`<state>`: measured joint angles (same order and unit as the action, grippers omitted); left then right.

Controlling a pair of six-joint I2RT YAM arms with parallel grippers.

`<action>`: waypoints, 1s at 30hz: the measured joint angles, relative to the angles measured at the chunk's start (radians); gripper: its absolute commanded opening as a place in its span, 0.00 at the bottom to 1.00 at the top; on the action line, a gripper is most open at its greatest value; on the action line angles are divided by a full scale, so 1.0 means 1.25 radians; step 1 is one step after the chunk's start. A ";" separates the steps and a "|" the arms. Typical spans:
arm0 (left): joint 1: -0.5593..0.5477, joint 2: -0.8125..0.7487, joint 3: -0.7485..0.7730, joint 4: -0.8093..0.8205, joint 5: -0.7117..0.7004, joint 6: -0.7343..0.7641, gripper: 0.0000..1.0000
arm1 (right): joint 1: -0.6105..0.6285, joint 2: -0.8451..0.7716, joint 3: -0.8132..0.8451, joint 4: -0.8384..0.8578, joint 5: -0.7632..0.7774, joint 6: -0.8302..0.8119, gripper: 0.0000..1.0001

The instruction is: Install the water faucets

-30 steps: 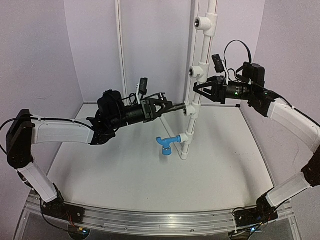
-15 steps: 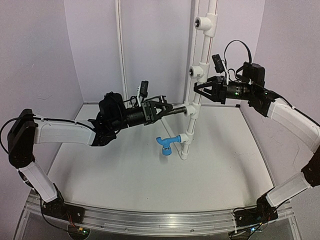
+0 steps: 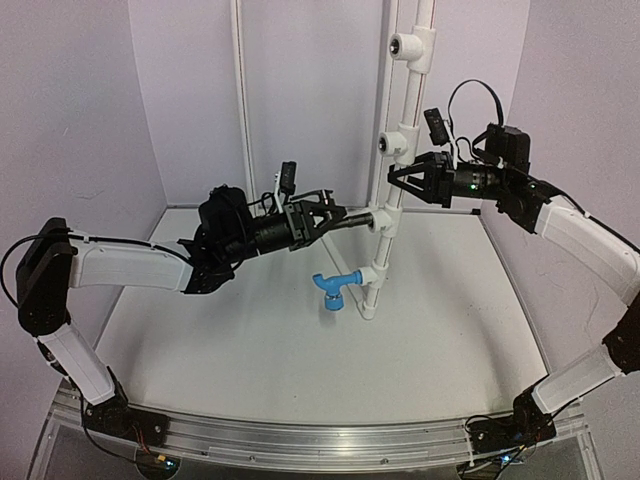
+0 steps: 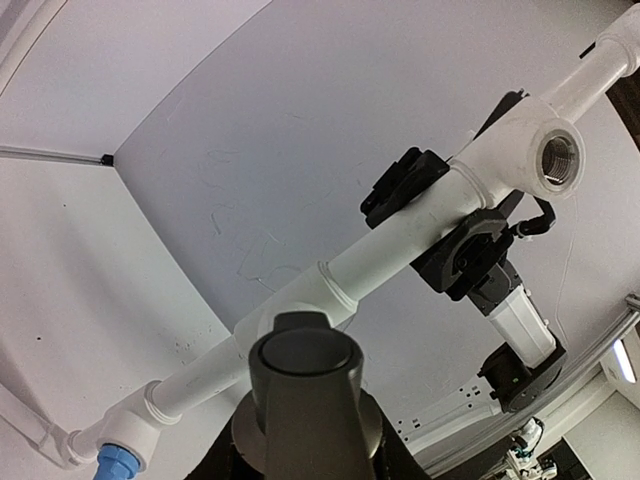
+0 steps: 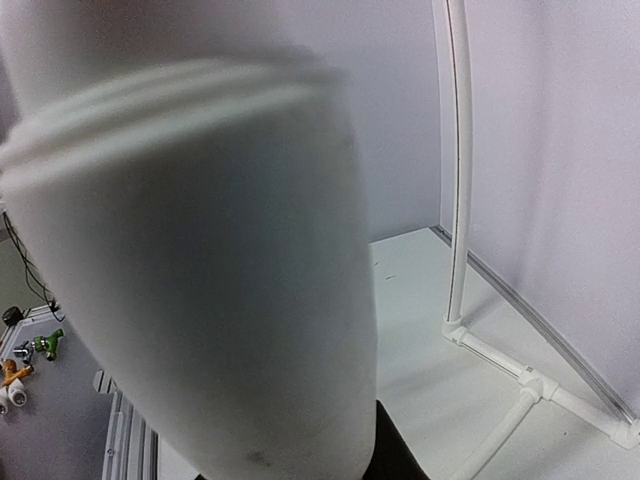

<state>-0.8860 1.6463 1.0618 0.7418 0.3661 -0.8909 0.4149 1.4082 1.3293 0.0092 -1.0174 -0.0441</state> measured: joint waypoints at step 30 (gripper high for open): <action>-0.063 0.020 -0.034 0.073 -0.150 0.049 0.00 | -0.002 0.000 0.000 0.001 0.008 0.006 0.00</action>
<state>-0.9645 1.6718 1.0199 0.8329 0.1782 -0.8296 0.4129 1.4078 1.3293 0.0105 -1.0073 -0.0368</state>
